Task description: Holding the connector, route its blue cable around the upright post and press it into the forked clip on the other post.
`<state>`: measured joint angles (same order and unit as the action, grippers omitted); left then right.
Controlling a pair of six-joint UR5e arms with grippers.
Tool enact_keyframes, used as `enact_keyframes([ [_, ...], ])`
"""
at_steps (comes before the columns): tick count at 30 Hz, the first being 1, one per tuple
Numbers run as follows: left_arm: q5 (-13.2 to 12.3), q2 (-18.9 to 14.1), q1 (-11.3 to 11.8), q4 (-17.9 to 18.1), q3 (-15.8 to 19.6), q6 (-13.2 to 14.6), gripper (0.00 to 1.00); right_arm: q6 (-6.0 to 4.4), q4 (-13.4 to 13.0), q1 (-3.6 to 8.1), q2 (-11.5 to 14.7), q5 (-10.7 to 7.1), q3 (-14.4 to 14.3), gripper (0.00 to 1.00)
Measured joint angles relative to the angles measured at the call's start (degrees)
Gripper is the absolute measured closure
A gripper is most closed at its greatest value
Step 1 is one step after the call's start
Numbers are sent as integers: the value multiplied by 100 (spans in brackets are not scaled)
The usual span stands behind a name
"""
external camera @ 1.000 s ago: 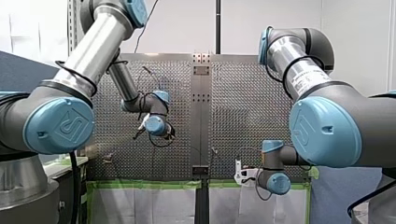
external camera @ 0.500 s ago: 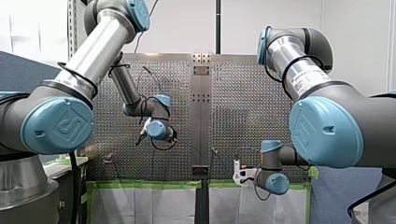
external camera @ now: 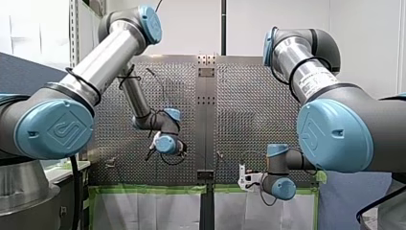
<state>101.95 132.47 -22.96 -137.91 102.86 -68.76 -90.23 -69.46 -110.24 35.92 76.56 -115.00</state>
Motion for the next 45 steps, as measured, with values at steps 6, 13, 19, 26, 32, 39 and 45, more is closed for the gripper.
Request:
enact_keyframes([
  [6, 160, 320, -174, 30, -254, -26, 3, 7, -30, -9, 0, -15, 0, 100],
  [13, 294, 628, -310, 117, -447, -224, 3, 57, -40, -24, 0, -35, 0, 100],
  [19, 375, 666, -378, 129, -577, -376, 3, 79, -34, -29, 0, -43, 2, 100],
  [26, 450, 668, -443, 129, -654, -495, 3, 97, -23, -33, 0, -44, 7, 100],
  [32, 458, 670, -497, 131, -708, -555, 3, 117, -2, -36, 0, -40, 14, 100],
  [39, 520, 684, -613, 66, -808, -602, 3, 153, 23, -41, 0, -35, 16, 100],
  [45, 647, 749, -705, 23, -847, -665, 3, 180, 47, -40, 0, -30, 16, 100],
])
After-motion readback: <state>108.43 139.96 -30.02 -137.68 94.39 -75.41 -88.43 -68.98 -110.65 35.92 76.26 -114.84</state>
